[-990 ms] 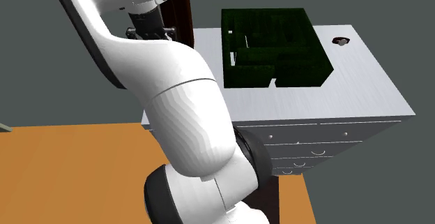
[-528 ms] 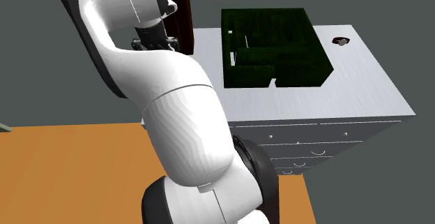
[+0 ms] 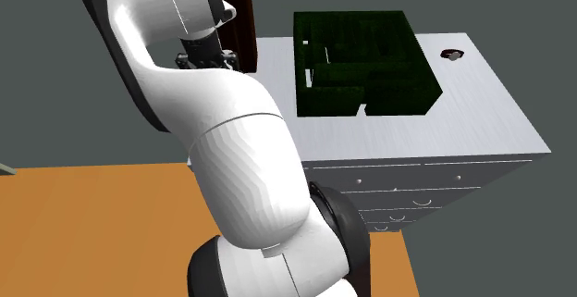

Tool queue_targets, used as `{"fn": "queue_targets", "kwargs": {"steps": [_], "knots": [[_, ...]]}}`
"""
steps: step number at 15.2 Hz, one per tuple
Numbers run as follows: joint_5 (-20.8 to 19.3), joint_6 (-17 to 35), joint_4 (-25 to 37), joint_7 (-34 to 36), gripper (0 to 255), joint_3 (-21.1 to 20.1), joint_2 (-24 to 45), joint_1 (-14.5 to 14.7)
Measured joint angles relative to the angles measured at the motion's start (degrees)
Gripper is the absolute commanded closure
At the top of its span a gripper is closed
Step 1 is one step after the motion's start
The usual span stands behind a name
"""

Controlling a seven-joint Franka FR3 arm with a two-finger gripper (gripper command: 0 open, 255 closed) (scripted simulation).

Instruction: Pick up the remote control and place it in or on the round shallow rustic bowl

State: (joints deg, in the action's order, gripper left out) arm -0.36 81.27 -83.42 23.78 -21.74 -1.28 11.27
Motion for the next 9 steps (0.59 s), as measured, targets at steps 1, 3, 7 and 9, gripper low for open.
{"fn": "queue_targets", "kwargs": {"steps": [1,3,7,9], "knots": [[0.02,0.01,-0.02,-0.01,0,-0.01,0.01,0.01],[0.03,0.01,-0.03,-0.01,0,-0.01,0.03,0.01],[-0.19,-1.17,1.72,0.06,0,-0.08,0.63,0.07],[-0.90,-4.61,6.87,0.79,0,-0.55,2.44,0.54]]}}
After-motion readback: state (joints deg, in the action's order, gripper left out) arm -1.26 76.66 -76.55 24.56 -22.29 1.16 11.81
